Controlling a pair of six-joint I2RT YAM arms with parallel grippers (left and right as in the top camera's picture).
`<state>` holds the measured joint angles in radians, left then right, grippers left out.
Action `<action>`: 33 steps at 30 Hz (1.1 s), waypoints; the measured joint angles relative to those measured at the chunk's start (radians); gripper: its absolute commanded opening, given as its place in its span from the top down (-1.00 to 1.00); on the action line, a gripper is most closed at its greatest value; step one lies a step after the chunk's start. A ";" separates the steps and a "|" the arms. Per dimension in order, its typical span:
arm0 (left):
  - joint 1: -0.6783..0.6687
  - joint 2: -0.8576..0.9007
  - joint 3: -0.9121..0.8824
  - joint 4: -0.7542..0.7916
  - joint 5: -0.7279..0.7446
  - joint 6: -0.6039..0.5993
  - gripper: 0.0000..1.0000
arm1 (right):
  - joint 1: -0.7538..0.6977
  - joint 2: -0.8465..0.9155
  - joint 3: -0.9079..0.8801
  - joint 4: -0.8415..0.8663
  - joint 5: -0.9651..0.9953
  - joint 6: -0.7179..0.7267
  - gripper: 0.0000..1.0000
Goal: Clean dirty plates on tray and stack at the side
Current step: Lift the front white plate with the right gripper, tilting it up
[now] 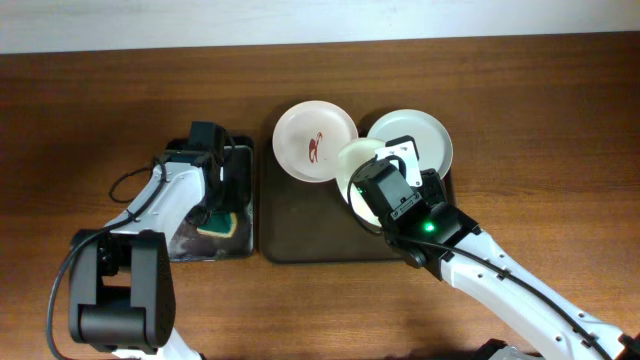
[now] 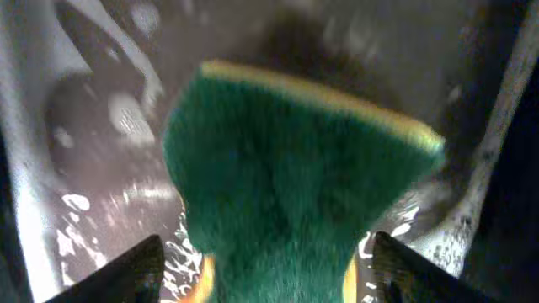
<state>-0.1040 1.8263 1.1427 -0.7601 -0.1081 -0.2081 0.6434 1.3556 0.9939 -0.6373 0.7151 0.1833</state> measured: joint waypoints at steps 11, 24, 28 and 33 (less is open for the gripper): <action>0.000 -0.011 -0.075 -0.019 0.020 0.000 -0.36 | 0.000 0.000 0.000 0.000 0.003 0.000 0.92; 0.000 0.008 -0.001 0.138 -0.054 0.006 -0.12 | 0.000 0.000 0.001 0.000 0.003 0.001 0.92; 0.001 0.023 -0.001 0.173 -0.053 0.002 -0.31 | 0.000 0.000 0.001 0.000 0.003 0.000 0.92; 0.001 0.063 0.001 0.170 -0.042 0.003 -0.25 | 0.000 0.000 0.001 0.000 0.003 0.000 0.92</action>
<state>-0.1032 1.8893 1.1439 -0.5903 -0.1497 -0.2054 0.6434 1.3556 0.9947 -0.6373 0.7181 0.1837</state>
